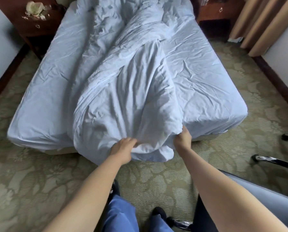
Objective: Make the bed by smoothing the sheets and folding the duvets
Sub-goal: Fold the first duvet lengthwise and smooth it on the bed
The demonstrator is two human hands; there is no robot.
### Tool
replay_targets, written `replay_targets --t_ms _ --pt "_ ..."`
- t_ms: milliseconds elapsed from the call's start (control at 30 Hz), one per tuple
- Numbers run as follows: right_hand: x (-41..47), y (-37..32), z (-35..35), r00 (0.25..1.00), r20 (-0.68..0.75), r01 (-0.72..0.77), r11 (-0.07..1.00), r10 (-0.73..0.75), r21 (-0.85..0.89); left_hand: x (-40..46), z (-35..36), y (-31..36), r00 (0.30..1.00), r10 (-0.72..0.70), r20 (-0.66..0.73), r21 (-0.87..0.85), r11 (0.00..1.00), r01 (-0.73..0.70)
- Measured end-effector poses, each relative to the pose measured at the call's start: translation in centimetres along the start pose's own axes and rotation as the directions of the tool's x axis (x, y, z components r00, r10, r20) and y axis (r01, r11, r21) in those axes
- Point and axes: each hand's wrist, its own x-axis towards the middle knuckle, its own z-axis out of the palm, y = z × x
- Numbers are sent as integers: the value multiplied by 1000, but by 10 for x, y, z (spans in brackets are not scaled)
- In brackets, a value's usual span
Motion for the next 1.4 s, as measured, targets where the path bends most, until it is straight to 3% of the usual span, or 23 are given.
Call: replay_targets --t_ms 133,233,333,400,467,600,633,700,800,933,1067,1167,1233,1300,1400 --pt "-26 -80 0 985 38 151 943 -169 295 7 -11 47 951 -152 -268 -534 846 -15" --pt "-40 -112 -6 955 81 233 892 -284 388 22 -30 52 902 -166 -399 -435 900 -27" --pt "-48 -128 -10 921 125 295 869 -369 397 15 -52 43 871 -260 -418 -534 845 -5" --pt "-47 -122 -12 890 163 366 881 -425 299 10 -69 39 835 -322 -446 -528 848 45" --pt "-42 -101 -16 872 250 412 906 -422 92 3 -83 34 826 -357 -436 -563 824 59" --pt "-28 -57 -10 899 396 362 829 -188 -427 -5 -101 32 832 -316 -456 -603 797 -28" --pt "-31 -55 -4 900 414 334 828 -138 -451 -6 -106 32 826 -321 -464 -612 790 -37" --pt "-38 -62 14 896 432 266 904 -103 -335 -9 -118 31 819 -321 -476 -628 776 -61" --pt "-39 -90 38 940 305 197 972 -150 -130 -9 -129 21 848 -245 -471 -633 763 -131" --pt "-36 -112 56 971 163 186 981 -174 -60 -2 -126 3 900 -100 -424 -638 738 -219" --pt "-30 -102 48 998 45 -55 993 51 106 0 -124 -12 963 69 -262 -559 802 -209" --pt "-31 -99 34 961 -58 -240 916 272 321 1 -117 -16 962 74 -264 -466 863 -194" --pt "-33 -115 23 959 -15 -251 867 284 430 -1 -117 -12 957 61 -285 -392 903 -174" --pt "-29 -131 6 967 -65 -177 830 247 529 -2 -122 -3 947 55 -318 -342 924 -169" --pt "-29 -104 -18 944 -230 -137 914 237 381 -5 -124 7 945 106 -309 -245 952 -186"
